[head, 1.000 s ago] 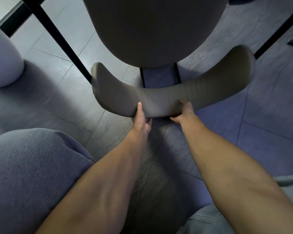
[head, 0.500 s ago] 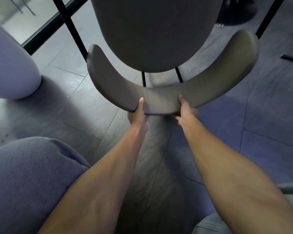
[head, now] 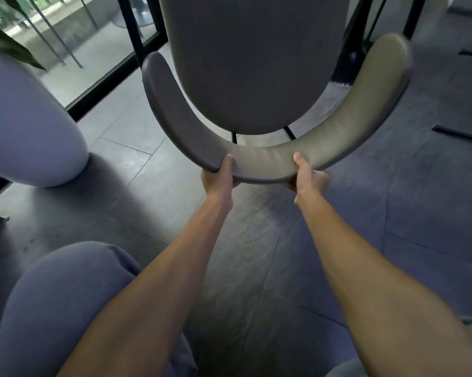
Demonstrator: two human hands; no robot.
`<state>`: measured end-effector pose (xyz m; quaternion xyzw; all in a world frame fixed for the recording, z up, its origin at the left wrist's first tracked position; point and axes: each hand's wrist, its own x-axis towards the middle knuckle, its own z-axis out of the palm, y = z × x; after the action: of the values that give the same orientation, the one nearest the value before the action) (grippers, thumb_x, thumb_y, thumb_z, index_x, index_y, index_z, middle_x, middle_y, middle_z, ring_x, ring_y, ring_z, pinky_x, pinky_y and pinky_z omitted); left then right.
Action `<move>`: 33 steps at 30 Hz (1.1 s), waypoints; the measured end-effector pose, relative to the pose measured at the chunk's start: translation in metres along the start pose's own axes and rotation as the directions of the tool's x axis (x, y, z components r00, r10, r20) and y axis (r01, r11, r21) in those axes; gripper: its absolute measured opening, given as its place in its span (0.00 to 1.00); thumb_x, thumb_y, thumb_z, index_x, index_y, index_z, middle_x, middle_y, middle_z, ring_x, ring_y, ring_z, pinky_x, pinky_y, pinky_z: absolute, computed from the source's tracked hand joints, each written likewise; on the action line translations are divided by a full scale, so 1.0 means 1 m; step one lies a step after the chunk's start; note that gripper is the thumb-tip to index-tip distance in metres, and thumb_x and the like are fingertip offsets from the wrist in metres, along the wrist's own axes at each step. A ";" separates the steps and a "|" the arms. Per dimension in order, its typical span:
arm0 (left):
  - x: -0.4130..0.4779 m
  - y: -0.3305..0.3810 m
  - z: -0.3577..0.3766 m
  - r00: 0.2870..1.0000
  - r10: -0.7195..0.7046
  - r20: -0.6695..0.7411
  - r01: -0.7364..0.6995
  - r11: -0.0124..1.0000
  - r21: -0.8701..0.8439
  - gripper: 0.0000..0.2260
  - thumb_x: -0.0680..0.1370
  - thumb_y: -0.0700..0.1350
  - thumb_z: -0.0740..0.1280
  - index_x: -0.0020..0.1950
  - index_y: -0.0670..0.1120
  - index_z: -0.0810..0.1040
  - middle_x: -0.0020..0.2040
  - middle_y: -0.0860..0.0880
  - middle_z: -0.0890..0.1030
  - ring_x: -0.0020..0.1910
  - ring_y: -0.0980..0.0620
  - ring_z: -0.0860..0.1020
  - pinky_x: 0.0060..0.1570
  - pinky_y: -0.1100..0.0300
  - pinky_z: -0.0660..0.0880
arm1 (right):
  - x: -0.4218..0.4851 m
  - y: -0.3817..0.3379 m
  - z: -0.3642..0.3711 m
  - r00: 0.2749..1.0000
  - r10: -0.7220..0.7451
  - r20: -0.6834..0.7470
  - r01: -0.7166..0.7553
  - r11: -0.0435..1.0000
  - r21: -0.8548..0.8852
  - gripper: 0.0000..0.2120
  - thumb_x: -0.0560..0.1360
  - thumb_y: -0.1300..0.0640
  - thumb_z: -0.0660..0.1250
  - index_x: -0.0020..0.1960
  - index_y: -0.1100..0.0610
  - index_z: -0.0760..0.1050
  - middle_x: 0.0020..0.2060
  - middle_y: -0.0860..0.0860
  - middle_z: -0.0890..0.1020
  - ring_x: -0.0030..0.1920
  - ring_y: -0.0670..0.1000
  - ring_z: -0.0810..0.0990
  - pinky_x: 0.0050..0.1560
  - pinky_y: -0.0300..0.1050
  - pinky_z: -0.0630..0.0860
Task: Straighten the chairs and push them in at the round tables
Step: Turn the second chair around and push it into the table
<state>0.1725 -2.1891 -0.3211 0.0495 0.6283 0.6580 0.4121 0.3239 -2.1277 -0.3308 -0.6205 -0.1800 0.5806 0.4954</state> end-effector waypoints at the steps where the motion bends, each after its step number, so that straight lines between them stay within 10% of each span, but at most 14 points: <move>1: -0.002 0.009 -0.002 1.000 -0.005 -0.004 0.005 1.000 0.020 0.16 0.75 0.43 0.72 0.61 0.44 0.75 0.53 0.49 0.80 0.49 0.51 0.80 0.34 0.60 0.81 | -0.007 -0.005 0.002 1.000 0.008 0.007 -0.008 1.000 0.008 0.15 0.69 0.56 0.79 0.49 0.58 0.76 0.44 0.51 0.82 0.42 0.49 0.82 0.29 0.46 0.81; 11: -0.057 0.138 -0.001 0.978 -0.208 -0.009 0.207 0.963 0.172 0.16 0.76 0.40 0.71 0.62 0.40 0.73 0.55 0.43 0.80 0.52 0.42 0.82 0.32 0.57 0.82 | -0.098 -0.095 0.025 0.989 0.127 -0.080 -0.131 0.990 -0.059 0.15 0.68 0.57 0.79 0.41 0.54 0.71 0.49 0.56 0.82 0.47 0.58 0.83 0.43 0.61 0.83; 17: -0.094 0.222 0.007 0.951 -0.308 -0.016 0.301 0.918 0.258 0.16 0.77 0.39 0.70 0.63 0.40 0.71 0.55 0.41 0.80 0.51 0.41 0.83 0.32 0.56 0.82 | -0.159 -0.166 0.040 0.970 0.212 -0.120 -0.223 0.970 -0.095 0.20 0.70 0.59 0.76 0.56 0.61 0.71 0.53 0.59 0.78 0.47 0.60 0.81 0.36 0.62 0.83; 33: -0.159 0.361 0.013 0.872 -0.489 -0.021 0.452 0.789 0.416 0.05 0.78 0.36 0.67 0.52 0.40 0.73 0.44 0.43 0.77 0.43 0.43 0.80 0.47 0.47 0.80 | -0.281 -0.279 0.056 0.908 0.369 -0.200 -0.401 0.902 -0.157 0.17 0.73 0.63 0.70 0.59 0.66 0.72 0.54 0.63 0.78 0.47 0.61 0.80 0.28 0.54 0.81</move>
<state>0.1108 -2.2287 0.0669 0.0051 0.7250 0.3858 0.5705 0.2981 -2.2049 0.0605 -0.7352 -0.0678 0.5934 0.3206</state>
